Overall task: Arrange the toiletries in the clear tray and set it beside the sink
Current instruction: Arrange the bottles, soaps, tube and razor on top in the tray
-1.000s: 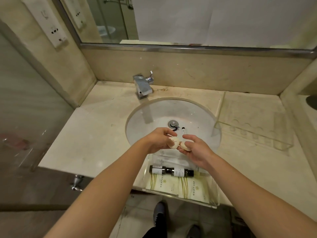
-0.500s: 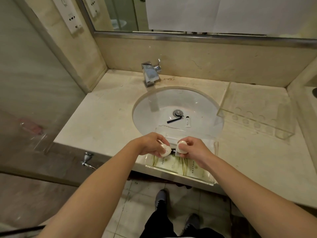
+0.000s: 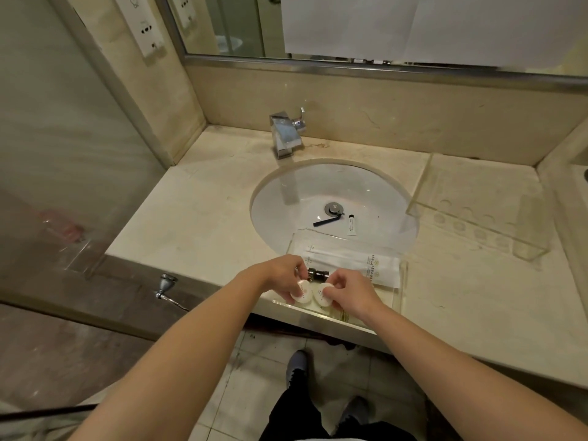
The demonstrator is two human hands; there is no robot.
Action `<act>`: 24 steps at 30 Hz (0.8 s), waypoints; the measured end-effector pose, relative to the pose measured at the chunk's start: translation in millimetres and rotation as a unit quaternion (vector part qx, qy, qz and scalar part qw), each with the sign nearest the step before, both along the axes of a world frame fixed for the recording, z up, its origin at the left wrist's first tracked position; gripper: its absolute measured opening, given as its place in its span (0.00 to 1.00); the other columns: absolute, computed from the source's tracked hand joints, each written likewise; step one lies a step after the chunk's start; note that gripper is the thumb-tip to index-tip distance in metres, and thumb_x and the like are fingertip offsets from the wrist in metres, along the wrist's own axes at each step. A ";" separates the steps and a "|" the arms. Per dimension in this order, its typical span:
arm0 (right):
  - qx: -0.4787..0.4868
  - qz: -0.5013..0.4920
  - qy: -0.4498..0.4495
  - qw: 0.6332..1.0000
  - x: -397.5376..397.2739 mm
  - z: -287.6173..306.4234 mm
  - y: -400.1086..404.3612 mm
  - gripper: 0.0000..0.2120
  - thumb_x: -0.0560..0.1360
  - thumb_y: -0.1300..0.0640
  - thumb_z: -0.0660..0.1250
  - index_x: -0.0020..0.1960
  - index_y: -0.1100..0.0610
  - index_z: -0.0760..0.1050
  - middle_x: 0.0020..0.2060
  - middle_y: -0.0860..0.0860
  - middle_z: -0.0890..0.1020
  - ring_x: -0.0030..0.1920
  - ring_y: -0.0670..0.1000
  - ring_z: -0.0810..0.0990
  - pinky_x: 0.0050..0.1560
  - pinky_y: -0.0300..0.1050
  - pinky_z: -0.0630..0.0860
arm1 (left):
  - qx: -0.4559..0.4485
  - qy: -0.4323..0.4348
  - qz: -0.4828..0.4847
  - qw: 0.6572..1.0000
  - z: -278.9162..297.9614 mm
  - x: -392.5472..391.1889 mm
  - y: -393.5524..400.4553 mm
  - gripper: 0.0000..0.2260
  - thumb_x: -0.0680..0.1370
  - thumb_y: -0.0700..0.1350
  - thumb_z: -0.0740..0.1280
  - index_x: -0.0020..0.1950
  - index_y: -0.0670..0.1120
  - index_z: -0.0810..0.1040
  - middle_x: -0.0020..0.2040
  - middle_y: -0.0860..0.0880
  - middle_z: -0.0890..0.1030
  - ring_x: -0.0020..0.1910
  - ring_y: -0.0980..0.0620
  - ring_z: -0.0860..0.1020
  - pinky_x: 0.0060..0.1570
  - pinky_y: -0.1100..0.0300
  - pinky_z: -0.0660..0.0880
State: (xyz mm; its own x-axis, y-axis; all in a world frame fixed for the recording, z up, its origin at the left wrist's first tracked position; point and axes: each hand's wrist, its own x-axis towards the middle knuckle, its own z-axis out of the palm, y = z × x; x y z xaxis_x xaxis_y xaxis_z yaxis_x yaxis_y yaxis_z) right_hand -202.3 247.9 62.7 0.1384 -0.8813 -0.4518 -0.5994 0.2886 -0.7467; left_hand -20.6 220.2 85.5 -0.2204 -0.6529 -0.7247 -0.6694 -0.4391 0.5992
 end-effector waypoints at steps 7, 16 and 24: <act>-0.030 0.031 0.035 0.998 6.1 -5.4 -0.1 0.04 0.71 0.61 0.70 0.42 0.53 0.79 0.38 0.53 0.84 0.40 0.54 0.83 0.45 0.51 0.81 | -0.067 -0.034 -0.043 0.996 -7.6 8.7 -5.0 0.13 0.73 0.30 0.69 0.56 0.38 0.79 0.42 0.49 0.77 0.40 0.53 0.79 0.43 0.62 0.80; -0.106 0.112 0.143 0.978 6.9 -8.9 3.5 0.12 0.77 0.54 0.65 0.58 0.54 0.81 0.50 0.53 0.84 0.55 0.54 0.77 0.52 0.45 0.73 | -0.144 -0.129 -0.140 0.971 -10.0 8.1 -11.7 0.10 0.72 0.37 0.73 0.52 0.41 0.79 0.48 0.47 0.81 0.39 0.51 0.81 0.48 0.57 0.80; -0.132 0.156 0.203 0.958 8.9 -10.0 6.2 0.09 0.76 0.50 0.63 0.54 0.51 0.79 0.46 0.50 0.82 0.50 0.54 0.79 0.47 0.50 0.77 | -0.139 -0.127 -0.167 0.968 -9.5 9.9 -14.4 0.11 0.69 0.37 0.76 0.43 0.44 0.74 0.41 0.47 0.80 0.32 0.55 0.80 0.36 0.62 0.77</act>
State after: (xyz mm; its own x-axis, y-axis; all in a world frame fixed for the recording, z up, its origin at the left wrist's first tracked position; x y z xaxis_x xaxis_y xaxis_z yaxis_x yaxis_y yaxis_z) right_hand -193.4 254.1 52.7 0.2747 -0.9165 -0.2908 -0.8815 -0.1193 -0.4568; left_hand -10.7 205.8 76.1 -0.2906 -0.7540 -0.5892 -0.8877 -0.0175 0.4602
